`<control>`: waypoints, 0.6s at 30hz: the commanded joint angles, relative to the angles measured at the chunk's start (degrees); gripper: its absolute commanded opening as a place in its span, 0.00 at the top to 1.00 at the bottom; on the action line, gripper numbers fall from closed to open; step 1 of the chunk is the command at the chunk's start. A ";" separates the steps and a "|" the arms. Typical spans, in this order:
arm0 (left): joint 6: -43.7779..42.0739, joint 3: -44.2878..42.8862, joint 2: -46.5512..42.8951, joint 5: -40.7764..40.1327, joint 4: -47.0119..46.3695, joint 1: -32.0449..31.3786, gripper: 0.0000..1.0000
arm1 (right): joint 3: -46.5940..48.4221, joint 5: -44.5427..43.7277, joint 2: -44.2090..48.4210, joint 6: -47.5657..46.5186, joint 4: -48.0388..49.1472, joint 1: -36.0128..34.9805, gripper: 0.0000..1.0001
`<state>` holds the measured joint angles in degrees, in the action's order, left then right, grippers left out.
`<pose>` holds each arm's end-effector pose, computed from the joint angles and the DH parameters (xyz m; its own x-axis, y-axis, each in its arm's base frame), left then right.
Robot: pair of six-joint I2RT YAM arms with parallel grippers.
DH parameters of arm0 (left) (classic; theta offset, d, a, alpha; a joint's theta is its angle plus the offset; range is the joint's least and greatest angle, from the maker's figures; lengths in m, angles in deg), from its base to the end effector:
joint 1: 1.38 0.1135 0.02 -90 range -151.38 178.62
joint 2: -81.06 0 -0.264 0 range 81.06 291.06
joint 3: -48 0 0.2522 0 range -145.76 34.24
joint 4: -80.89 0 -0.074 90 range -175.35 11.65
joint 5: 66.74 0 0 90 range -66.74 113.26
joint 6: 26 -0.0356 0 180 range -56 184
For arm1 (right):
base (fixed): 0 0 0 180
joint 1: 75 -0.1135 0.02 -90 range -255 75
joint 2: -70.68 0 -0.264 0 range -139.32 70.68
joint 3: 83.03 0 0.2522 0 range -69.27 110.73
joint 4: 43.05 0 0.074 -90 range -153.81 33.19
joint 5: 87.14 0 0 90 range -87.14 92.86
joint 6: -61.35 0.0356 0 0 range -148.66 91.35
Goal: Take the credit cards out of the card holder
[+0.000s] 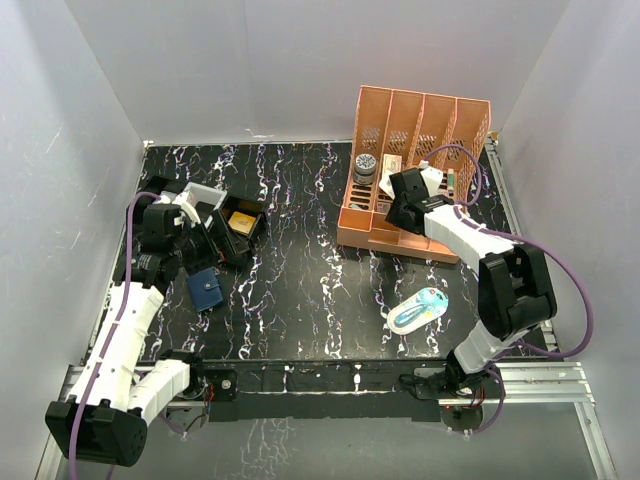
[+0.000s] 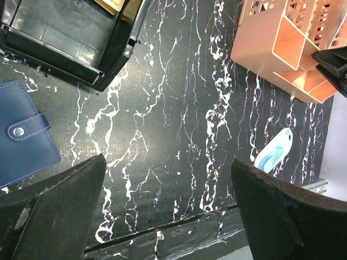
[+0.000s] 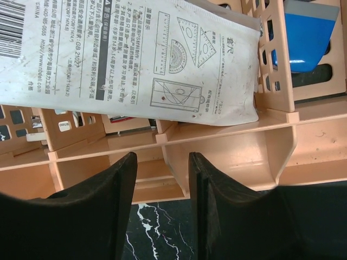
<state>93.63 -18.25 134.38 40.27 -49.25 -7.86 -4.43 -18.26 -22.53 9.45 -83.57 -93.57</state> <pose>0.1921 -0.0323 0.3167 -0.6872 -0.3978 -0.6079 0.0006 0.8365 -0.5480 0.3265 0.0962 0.2255 -0.6748 0.3805 -0.6323 0.3998 0.9087 0.1201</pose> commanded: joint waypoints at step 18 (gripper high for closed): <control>-2.36 -4.70 0.65 -6.69 2.59 0.33 0.01 | 7.38 23.53 2.73 -5.63 6.61 -0.29 0.37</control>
<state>92.10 -20.53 135.76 34.50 -47.72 -7.86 -2.04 -2.37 -17.37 5.39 -81.52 -93.59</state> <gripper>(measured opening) 0.985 0.624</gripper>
